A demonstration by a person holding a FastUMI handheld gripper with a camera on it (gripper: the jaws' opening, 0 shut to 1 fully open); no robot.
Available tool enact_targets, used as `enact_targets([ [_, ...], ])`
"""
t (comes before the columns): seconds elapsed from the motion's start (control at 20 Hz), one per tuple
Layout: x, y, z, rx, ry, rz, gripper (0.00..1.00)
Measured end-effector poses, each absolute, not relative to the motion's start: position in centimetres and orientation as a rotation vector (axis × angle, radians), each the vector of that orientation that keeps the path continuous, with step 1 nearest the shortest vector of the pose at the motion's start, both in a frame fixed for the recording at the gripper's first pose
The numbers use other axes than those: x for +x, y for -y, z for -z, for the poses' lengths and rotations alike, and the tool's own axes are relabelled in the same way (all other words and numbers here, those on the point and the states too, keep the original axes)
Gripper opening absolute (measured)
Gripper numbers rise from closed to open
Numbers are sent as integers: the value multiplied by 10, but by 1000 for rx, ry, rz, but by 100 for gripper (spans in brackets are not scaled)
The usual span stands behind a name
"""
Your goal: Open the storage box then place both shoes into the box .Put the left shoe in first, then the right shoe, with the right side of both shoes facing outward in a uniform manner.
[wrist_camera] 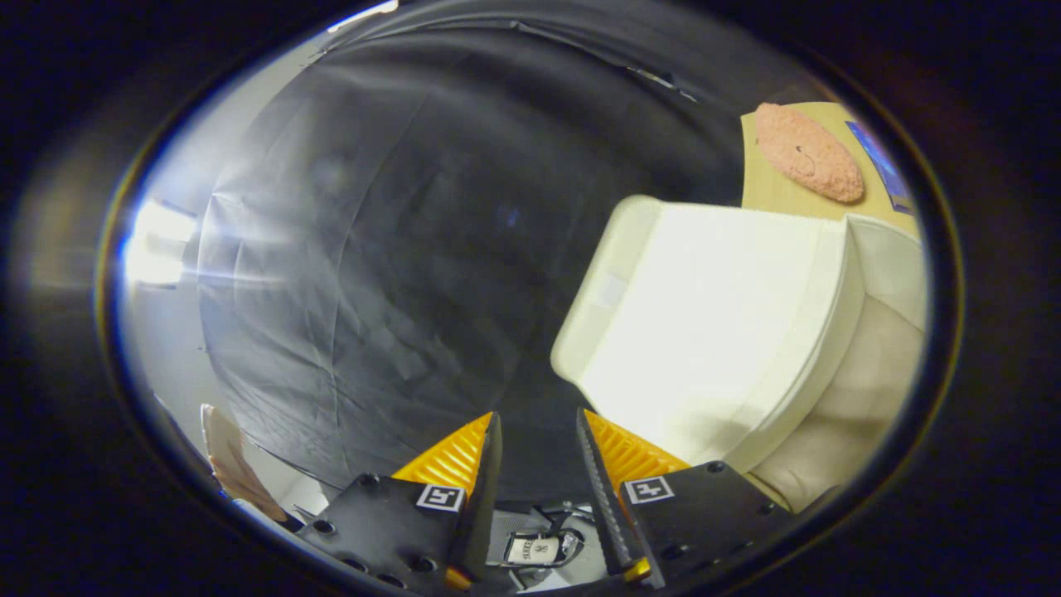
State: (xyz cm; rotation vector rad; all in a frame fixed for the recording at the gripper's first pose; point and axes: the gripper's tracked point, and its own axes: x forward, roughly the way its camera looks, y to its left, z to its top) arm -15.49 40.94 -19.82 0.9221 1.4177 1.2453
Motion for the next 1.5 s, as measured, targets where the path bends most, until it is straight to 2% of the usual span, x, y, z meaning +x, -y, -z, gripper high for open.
enact_targets([
  [0.35,-134,-393,198,937,-1368,-1193,55],
  [0.65,-96,-352,202,930,-1300,-1078,55],
  [1.1,-49,-246,245,911,-1231,-798,56],
  [1.5,-48,-149,298,892,-1257,-536,56],
])
